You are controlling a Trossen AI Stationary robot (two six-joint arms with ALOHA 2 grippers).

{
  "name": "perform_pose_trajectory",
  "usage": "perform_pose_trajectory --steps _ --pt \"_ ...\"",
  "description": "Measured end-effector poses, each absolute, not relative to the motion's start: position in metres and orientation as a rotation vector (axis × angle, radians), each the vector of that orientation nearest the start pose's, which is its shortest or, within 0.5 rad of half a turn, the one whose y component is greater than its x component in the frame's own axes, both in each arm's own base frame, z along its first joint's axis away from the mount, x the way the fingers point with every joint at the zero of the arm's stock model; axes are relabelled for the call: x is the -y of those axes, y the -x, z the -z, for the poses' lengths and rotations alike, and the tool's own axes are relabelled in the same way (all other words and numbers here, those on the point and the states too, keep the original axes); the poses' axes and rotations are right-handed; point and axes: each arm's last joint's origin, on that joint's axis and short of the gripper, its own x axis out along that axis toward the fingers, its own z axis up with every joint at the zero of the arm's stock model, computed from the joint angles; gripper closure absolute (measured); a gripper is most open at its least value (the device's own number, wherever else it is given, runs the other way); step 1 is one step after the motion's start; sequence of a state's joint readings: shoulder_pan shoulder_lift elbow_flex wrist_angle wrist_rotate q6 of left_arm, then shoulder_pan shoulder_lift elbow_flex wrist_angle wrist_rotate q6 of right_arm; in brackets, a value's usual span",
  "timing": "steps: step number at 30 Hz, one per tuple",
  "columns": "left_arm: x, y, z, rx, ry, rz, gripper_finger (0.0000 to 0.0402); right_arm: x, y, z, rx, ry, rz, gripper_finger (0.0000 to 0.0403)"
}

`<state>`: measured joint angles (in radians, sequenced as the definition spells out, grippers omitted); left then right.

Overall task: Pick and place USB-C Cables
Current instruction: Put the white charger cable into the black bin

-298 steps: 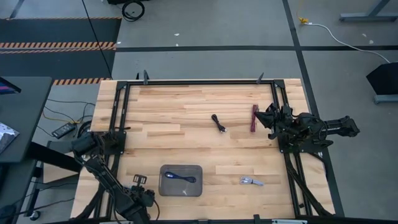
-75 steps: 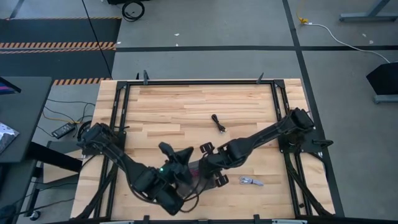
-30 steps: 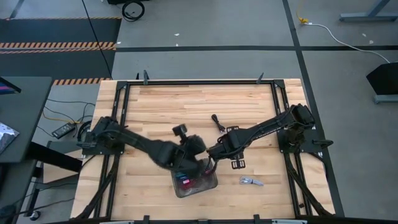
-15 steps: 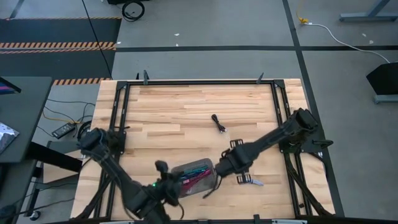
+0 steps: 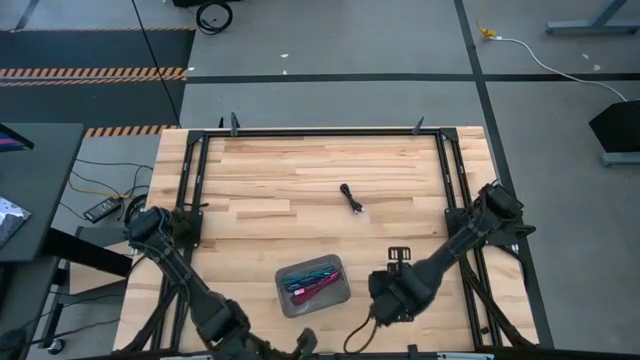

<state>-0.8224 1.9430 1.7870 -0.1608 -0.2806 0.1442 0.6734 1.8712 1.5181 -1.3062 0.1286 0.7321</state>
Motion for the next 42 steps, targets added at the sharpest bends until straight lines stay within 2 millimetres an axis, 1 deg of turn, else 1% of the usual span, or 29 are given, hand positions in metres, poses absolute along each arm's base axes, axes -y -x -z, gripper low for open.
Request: perform_pose_trajectory --steps 3,6,8,10,14,16,18,21,24,27,29,31,35,39,42 --pt "0.332 -0.319 -0.335 -0.191 -0.323 0.561 0.0376 -0.217 -0.261 -0.232 -1.499 0.14 0.197 0.0229" --pt "0.327 -0.327 -0.312 -0.101 -0.366 0.602 0.0375 -0.222 -0.258 -0.232 -1.44 0.197 0.218 0.0229" --pt "0.318 -0.334 -0.298 -0.053 -0.357 0.654 0.0375 -0.224 -0.256 -0.232 -1.433 0.21 0.216 0.0229" --pt "0.303 -0.339 -0.293 -0.027 -0.315 0.686 0.0375 -0.224 -0.254 -0.231 -1.436 0.212 0.217 0.0229" --pt "0.261 -0.341 -0.292 -0.045 -0.206 0.676 0.0375 -0.222 -0.247 -0.216 -1.515 0.178 0.218 0.0229" --pt "0.239 -0.334 -0.288 -0.088 -0.169 0.643 0.0377 -0.221 -0.243 -0.205 -1.558 0.154 0.217 0.0229" --pt "0.219 -0.321 -0.288 -0.11 -0.143 0.595 0.0381 -0.219 -0.237 -0.195 -1.589 0.162 0.236 0.0229" --pt "0.19 -0.293 -0.291 -0.101 -0.12 0.472 0.039 -0.215 -0.229 -0.183 -1.619 0.17 0.272 0.0229" --pt "0.164 -0.266 -0.293 -0.028 -0.071 0.403 0.0394 -0.214 -0.225 -0.177 -1.654 0.142 0.273 0.0229" --pt "0.147 -0.241 -0.291 0.076 -0.04 0.371 0.0392 -0.216 -0.226 -0.178 -1.632 0.088 0.228 0.0229" --pt "0.139 -0.228 -0.285 0.109 -0.045 0.348 0.0389 -0.217 -0.228 -0.181 -1.6 0.058 0.197 0.0229" --pt "0.133 -0.219 -0.277 0.133 -0.021 0.327 0.0387 -0.216 -0.231 -0.182 -1.579 0.039 0.19 0.0229" --pt "0.125 -0.218 -0.272 0.18 -0.004 0.273 0.0387 -0.213 -0.237 -0.182 -1.562 0.006 0.198 0.0229" --pt "0.121 -0.22 -0.271 0.162 0.008 0.261 0.0386 -0.218 -0.24 -0.182 -1.534 -0.061 0.174 0.0229" --pt "0.121 -0.22 -0.27 0.159 0.007 0.26 0.0386 -0.22 -0.238 -0.181 -1.526 -0.078 0.182 0.0229"
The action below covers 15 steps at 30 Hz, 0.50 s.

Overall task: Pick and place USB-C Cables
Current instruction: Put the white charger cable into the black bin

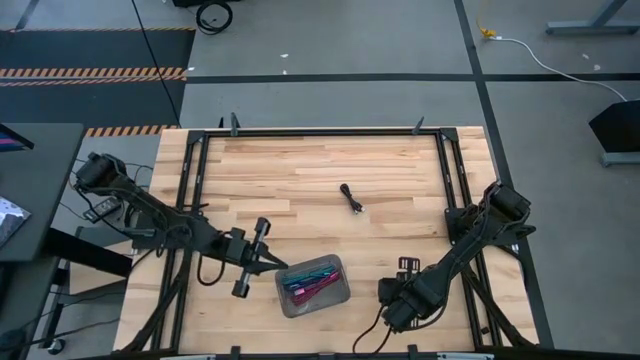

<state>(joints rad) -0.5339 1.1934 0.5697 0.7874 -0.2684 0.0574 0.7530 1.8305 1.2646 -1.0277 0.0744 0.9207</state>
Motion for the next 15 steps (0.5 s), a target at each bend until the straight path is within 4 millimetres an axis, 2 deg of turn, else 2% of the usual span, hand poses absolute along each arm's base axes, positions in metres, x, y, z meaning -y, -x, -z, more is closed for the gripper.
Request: perform_pose_trajectory --steps 6,12,15 --pt "0.122 -0.22 -0.27 0.154 0.008 0.265 0.0386 -0.218 -0.234 -0.163 -1.502 -0.118 0.213 0.0229" --pt "0.122 -0.22 -0.269 0.149 0.006 0.267 0.0386 -0.205 -0.222 -0.145 -1.54 -0.061 0.288 0.0229" --pt "0.122 -0.22 -0.269 0.143 0.023 0.268 0.0385 -0.203 -0.22 -0.138 -1.536 -0.086 0.269 0.0229"
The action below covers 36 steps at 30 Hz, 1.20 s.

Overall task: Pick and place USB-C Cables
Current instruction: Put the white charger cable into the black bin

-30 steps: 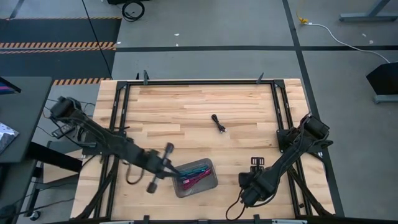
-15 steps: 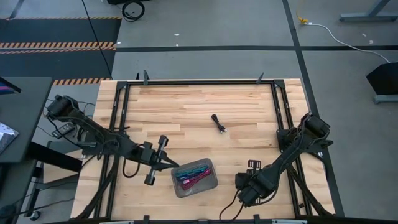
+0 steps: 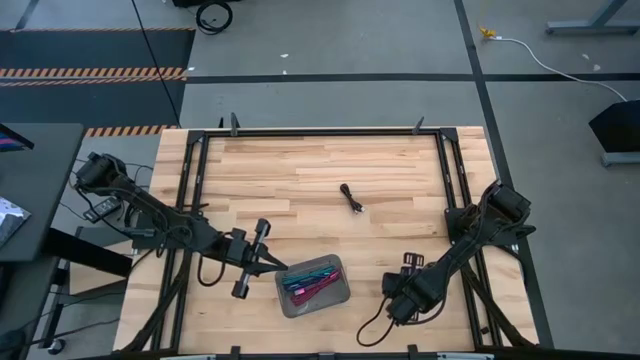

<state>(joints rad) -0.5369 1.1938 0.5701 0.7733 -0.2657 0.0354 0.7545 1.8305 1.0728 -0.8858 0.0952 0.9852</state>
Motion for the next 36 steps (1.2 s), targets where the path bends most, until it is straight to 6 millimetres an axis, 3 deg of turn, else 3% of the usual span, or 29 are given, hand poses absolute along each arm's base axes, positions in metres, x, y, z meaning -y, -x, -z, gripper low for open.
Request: perform_pose_trajectory --steps 7,10,14,17,23,30,36 --pt "0.122 -0.22 -0.268 0.13 0.024 0.269 0.0389 -0.201 -0.222 -0.131 -1.497 -0.127 0.26 0.0241" --pt "0.122 -0.22 -0.268 0.131 0.025 0.269 0.0387 -0.202 -0.223 -0.131 -1.49 -0.117 0.249 0.0283" --pt "0.122 -0.22 -0.268 0.131 0.025 0.269 0.0382 -0.201 -0.224 -0.132 -1.472 -0.08 0.251 0.0375" --pt "0.122 -0.22 -0.268 0.13 0.019 0.268 0.0382 -0.2 -0.228 -0.138 -1.417 -0.004 0.31 0.0377" --pt "0.122 -0.22 -0.267 0.127 0.016 0.264 0.0387 -0.209 -0.247 -0.186 -1.257 0.157 0.37 0.0382" --pt "0.122 -0.22 -0.267 0.128 0.016 0.264 0.0388 -0.238 -0.295 -0.25 -0.896 0.168 0.106 0.0382" --pt "0.122 -0.22 -0.267 0.128 0.016 0.264 0.0388 -0.229 -0.327 -0.269 -0.747 0.214 -0.029 0.0382"
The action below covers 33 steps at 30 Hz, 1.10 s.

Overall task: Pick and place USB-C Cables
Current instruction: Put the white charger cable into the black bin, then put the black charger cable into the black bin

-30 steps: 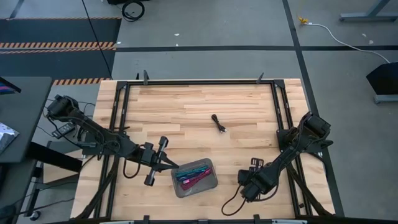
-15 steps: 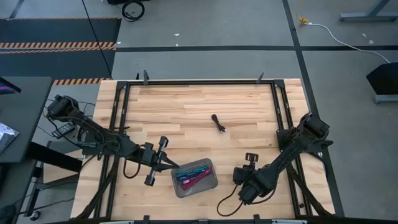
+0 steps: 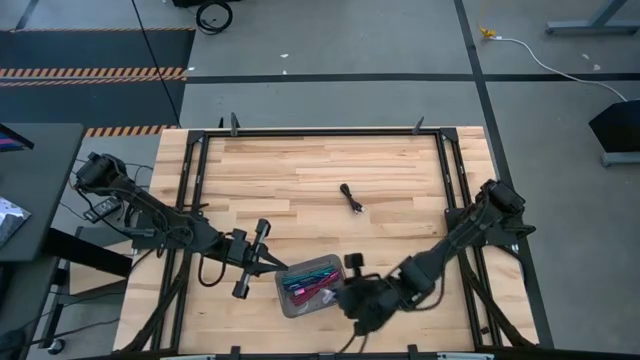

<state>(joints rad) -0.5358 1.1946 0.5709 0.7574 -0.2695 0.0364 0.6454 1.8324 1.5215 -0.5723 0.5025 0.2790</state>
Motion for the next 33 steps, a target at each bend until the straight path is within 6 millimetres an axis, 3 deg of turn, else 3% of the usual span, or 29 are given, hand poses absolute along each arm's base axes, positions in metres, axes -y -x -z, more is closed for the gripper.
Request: perform_pose_trajectory --steps 5,10,14,26,33 --pt "0.122 -0.22 -0.267 0.12 0.067 0.267 0.0386 -0.213 -0.347 -0.264 -0.755 0.207 -0.077 0.0382" --pt "0.122 -0.22 -0.268 0.124 0.069 0.267 0.0386 -0.208 -0.366 -0.241 -0.794 0.221 -0.167 0.0382" --pt "0.122 -0.22 -0.269 0.129 0.071 0.266 0.0385 -0.206 -0.369 -0.226 -0.845 0.241 -0.112 0.0376" --pt "0.121 -0.221 -0.267 0.113 0.07 0.255 0.0385 -0.205 -0.374 -0.222 -0.823 0.209 -0.092 0.0191" --pt "0.121 -0.221 -0.267 0.112 0.072 0.254 0.0386 -0.192 -0.37 -0.24 -0.74 0.304 0.146 0.0161"
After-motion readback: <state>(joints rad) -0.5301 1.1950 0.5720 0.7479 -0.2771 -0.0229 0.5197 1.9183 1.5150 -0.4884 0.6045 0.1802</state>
